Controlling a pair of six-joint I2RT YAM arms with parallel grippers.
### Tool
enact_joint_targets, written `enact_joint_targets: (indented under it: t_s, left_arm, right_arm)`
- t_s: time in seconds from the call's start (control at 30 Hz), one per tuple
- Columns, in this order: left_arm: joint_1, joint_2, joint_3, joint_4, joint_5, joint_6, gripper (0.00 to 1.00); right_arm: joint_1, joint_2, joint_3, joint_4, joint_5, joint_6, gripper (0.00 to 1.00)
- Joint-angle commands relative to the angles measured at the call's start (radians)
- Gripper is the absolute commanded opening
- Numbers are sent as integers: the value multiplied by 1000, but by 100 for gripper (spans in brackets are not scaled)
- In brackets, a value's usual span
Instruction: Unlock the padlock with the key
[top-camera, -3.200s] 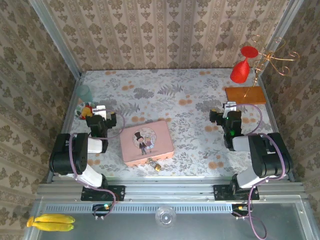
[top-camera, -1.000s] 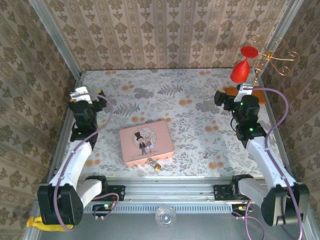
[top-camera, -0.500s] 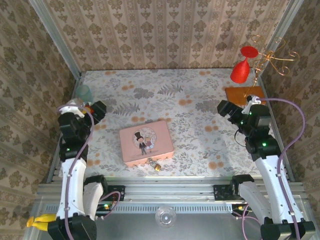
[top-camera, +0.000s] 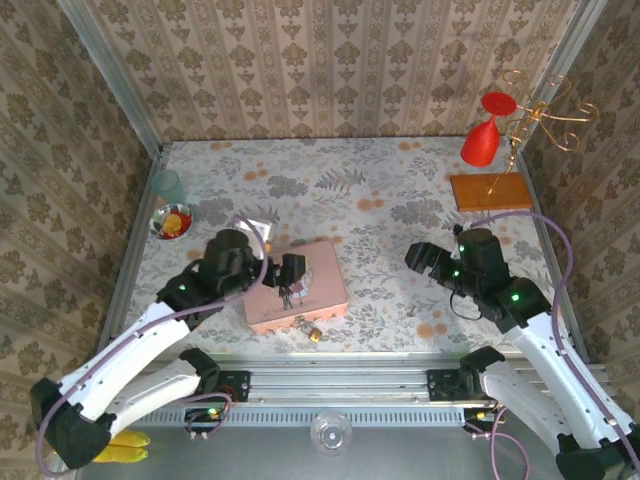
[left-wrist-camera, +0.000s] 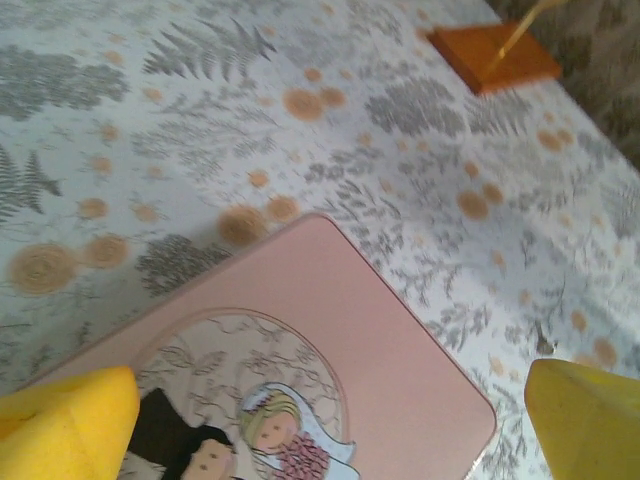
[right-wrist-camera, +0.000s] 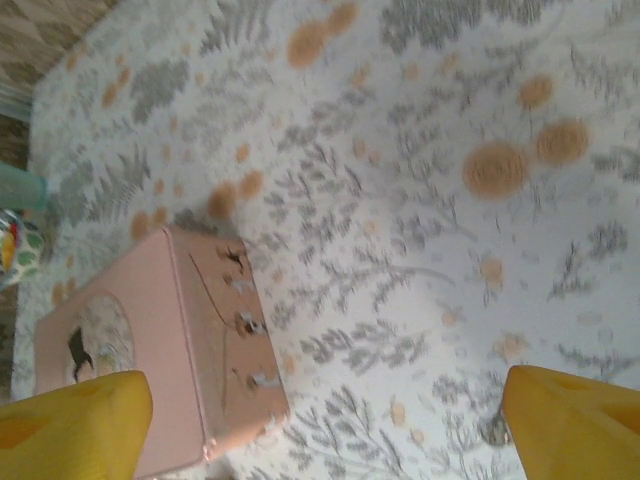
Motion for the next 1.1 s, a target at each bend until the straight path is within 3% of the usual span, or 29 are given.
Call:
enact_joint_targets:
  t_s: [0.0,0.17,0.43,1.07]
  left_arm:
    - [-80,34,-14,53,-155,40,100]
    - [-152,63,-61,108,-216,53,100]
    - [-156,29,-155,207,-279,18,100]
    - [-151,-29,-199,209,-327,65,100]
  right_arm:
    - [54,-20,-61,-99,94,126,89]
    - [125,-24,-159,-113,94,238,78]
    - [221,31,-298,-24,93,387,64]
    - [245,311,-278,99,122,372,37]
